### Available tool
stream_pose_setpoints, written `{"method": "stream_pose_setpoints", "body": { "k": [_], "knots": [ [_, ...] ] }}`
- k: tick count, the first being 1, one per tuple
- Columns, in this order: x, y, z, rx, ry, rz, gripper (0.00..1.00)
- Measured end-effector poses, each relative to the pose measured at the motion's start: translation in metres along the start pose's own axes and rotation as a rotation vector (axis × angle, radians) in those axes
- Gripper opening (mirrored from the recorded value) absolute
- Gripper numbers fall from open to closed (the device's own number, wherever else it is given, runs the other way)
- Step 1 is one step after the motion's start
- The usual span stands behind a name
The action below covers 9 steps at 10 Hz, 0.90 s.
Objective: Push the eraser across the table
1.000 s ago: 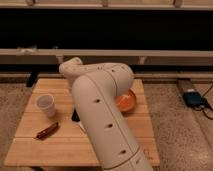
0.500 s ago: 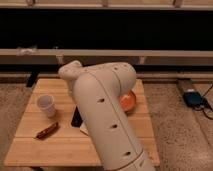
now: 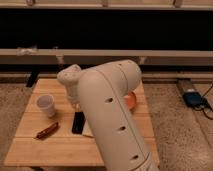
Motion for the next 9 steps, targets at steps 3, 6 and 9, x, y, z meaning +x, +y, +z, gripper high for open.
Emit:
{"method": "stream_pose_setpoints", "body": {
  "k": [3,6,9],
  "knots": [
    [-0.027,-0.009,0.003,0.011,-0.016,0.015,0.0],
    [-0.05,-0.017,0.005,0.02,-0.033,0.023,0.0],
    [-0.072,-0.025,0.008,0.031,-0.056,0.023,0.0]
  ]
}}
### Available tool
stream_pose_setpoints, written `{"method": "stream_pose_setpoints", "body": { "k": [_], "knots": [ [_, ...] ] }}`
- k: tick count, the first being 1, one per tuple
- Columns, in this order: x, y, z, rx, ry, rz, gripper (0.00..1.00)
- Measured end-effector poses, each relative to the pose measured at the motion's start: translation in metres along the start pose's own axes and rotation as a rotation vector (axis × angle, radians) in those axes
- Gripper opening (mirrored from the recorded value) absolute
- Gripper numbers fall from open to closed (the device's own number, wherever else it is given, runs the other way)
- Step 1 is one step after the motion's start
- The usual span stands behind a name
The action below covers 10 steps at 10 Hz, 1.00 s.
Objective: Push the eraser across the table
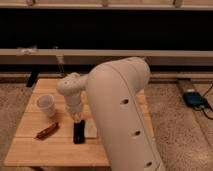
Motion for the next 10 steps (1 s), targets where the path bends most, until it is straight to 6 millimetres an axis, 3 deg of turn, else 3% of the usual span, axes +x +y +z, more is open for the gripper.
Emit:
{"method": "stream_pose_setpoints", "body": {
  "k": [2,4,7,10],
  "knots": [
    [-0.009,-0.006,0.0,0.012,0.0,-0.002,0.0],
    [-0.01,-0.003,-0.012,0.032,0.062,0.016,0.0],
    [0.013,0.016,-0.05,0.046,0.217,0.028,0.03],
    [0.015,0.014,-0.052,0.046,0.222,0.024,0.03]
  ]
}}
